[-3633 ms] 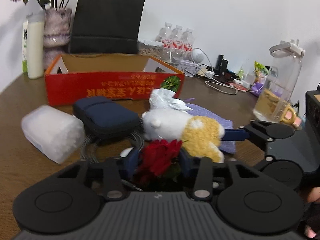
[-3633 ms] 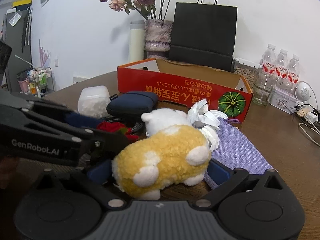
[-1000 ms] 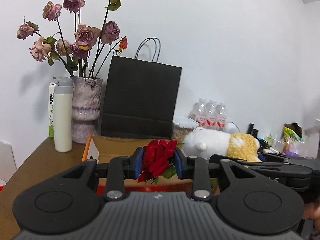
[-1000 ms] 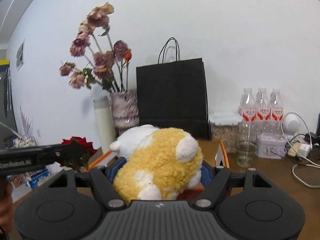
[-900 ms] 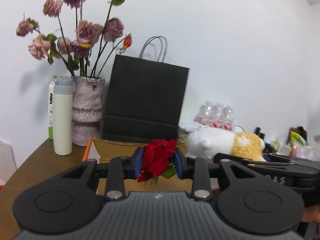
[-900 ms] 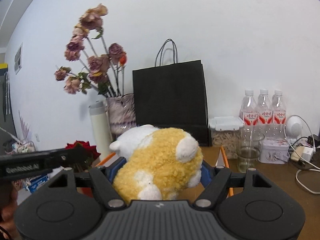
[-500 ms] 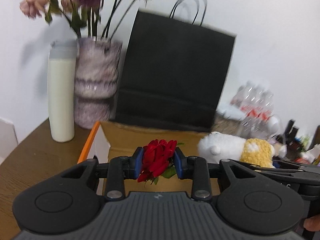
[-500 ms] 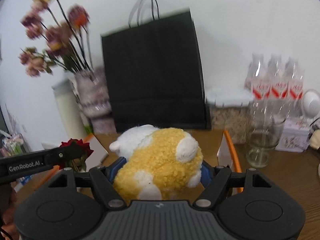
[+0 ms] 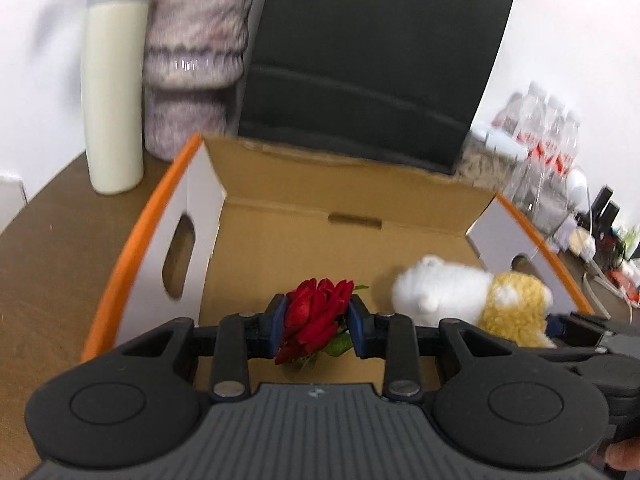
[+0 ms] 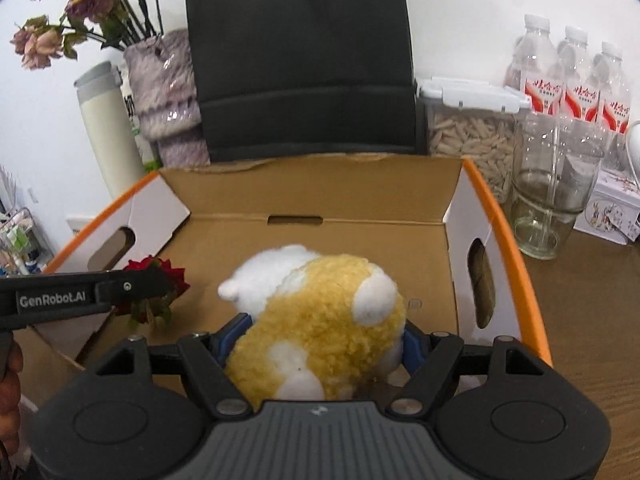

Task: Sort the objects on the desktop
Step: 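Carry the rose with the left gripper while the right gripper carries the plush into the cardboard box, then open the left gripper releasing the rose while the right gripper releases the plush in the box, then withdraw both grippers from the box back toward the table objects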

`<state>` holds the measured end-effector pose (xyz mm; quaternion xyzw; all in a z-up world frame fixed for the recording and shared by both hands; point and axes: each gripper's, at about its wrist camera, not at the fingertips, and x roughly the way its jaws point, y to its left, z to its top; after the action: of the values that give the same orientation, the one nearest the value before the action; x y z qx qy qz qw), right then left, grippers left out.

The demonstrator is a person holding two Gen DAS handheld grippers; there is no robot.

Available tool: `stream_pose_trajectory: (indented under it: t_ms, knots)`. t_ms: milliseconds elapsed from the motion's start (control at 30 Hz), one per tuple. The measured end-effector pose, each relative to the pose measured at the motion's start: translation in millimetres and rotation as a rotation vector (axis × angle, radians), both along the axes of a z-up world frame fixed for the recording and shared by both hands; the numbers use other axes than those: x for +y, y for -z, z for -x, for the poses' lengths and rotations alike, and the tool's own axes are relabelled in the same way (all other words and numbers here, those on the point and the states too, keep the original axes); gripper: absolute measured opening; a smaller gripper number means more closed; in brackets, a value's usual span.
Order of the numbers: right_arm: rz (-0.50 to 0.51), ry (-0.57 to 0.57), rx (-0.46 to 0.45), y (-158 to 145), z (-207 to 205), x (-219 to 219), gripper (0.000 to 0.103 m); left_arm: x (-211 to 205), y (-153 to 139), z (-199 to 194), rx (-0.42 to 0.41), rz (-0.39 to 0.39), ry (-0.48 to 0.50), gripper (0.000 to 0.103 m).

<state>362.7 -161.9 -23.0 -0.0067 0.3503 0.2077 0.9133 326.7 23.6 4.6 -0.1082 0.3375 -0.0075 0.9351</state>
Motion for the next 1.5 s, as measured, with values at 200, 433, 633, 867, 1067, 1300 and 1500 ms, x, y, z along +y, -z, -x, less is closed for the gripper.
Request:
stream_pose_trajectory:
  t_ms: [200, 433, 633, 867, 1067, 1300, 1500]
  knots:
    - [-0.005, -0.004, 0.012, 0, 11, -1, 0.074, 1, 3, 13, 0.021, 0.007, 0.021, 0.033]
    - [-0.008, -0.012, 0.014, -1, 28, -6, 0.074, 0, 1, 28, 0.026, 0.013, 0.032, 0.033]
    - [-0.032, -0.010, 0.017, -6, 33, -10, 0.079, 1, 0, 32, 0.018, 0.016, 0.032, 0.035]
    - [-0.091, -0.027, 0.020, -16, 35, -14, 0.089, 3, -2, 33, 0.011, 0.027, 0.026, 0.044]
    - [-0.144, -0.037, 0.030, -21, 35, -18, 0.094, 3, -6, 36, 0.000, 0.038, 0.024, 0.062]
    - [-0.168, -0.034, 0.022, -24, 36, -21, 0.094, 0, -12, 40, -0.025, 0.047, 0.029, 0.086]
    - [-0.183, -0.029, 0.001, -29, 40, -26, 0.094, -1, -12, 41, -0.026, 0.063, 0.031, 0.091]
